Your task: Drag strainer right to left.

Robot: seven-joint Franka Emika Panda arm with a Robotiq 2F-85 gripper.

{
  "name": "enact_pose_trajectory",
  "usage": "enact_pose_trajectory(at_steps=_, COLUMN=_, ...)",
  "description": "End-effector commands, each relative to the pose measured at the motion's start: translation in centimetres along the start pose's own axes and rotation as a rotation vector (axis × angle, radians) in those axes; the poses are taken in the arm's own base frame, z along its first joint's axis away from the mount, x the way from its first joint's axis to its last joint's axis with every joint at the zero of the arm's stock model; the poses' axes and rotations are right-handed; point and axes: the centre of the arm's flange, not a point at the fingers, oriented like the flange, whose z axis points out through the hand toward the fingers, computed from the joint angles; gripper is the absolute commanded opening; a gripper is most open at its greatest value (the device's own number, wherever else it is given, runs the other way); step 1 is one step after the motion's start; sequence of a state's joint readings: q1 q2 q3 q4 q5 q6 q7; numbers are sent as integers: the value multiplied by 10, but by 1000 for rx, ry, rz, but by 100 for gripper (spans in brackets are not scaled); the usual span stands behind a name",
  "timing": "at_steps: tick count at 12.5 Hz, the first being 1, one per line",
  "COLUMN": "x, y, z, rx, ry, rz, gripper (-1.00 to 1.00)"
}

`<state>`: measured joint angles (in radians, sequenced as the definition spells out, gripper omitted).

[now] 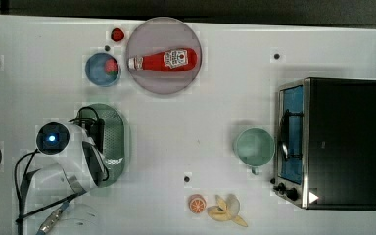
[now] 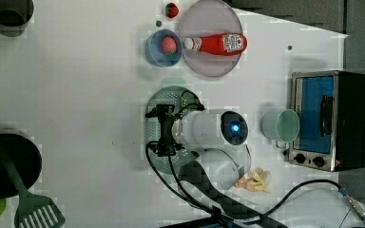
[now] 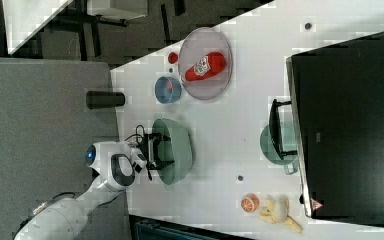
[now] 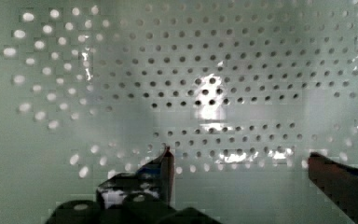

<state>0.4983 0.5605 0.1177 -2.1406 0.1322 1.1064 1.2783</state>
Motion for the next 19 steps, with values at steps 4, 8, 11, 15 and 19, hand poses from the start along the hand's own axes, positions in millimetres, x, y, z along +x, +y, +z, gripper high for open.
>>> enact_pose_trajectory(at_steps=4, x=-72, y=0, z=-9, rx=46, ry=-51, rz=-29, gripper=100)
enact_pose_trajectory(at_steps=8, x=-88, y=2, z=-4, rx=42, ry=-56, rz=-45, gripper=100)
enact_pose_trajectory(at_steps=11, x=-98, y=2, z=-5, rx=49, ry=-71, rz=-46, gripper=100)
enact_pose_trajectory(at_steps=15, x=-85, y=-9, z=-32, rx=48, ry=-44, rz=-59, gripper=100)
enact_pose_trajectory(at_steps=19, x=-37, y=-42, z=-150, rx=69, ry=-1, rz=-302, gripper=100)
